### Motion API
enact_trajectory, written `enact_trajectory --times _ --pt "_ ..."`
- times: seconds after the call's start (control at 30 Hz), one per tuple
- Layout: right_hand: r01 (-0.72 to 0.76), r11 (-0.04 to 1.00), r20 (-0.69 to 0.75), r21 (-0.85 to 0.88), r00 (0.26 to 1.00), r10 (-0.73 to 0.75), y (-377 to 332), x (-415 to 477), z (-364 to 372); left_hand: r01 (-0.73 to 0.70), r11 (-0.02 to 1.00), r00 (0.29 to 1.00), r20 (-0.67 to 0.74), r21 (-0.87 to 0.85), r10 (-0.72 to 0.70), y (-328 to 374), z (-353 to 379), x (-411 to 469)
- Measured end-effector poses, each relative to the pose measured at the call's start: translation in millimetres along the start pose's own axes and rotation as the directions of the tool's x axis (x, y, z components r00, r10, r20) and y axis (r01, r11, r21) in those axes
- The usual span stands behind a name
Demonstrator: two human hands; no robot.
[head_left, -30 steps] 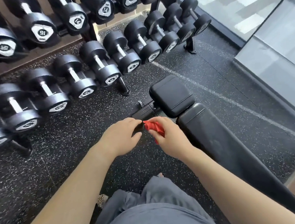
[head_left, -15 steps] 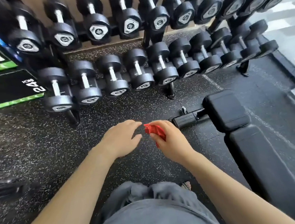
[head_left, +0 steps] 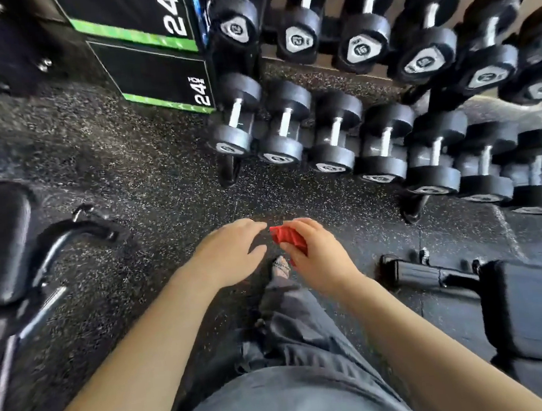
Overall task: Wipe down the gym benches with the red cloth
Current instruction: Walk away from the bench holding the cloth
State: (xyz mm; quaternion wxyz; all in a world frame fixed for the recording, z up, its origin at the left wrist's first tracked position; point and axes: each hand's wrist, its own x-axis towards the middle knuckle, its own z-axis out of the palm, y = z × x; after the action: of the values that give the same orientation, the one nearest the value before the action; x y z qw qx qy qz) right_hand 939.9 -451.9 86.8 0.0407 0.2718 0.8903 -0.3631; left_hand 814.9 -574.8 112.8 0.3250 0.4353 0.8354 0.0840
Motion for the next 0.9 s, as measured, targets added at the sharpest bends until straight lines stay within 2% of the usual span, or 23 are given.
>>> enact_trajectory --times 0.53,0.9 --pt "0.159 0.987 0.192 -0.018 0.969 -0.153 -63.8 244.0 -27.1 0.178 0.983 0.984 -0.004 -0.035 -0.179 -98.6 -145.7 143.0" --pt "0.244 0.969 0.247 -0.028 0.941 -0.229 -132.4 374.1 -14.5 0.24 0.963 0.968 -0.047 -0.125 -0.247 -188.1 -222.1 192.3"
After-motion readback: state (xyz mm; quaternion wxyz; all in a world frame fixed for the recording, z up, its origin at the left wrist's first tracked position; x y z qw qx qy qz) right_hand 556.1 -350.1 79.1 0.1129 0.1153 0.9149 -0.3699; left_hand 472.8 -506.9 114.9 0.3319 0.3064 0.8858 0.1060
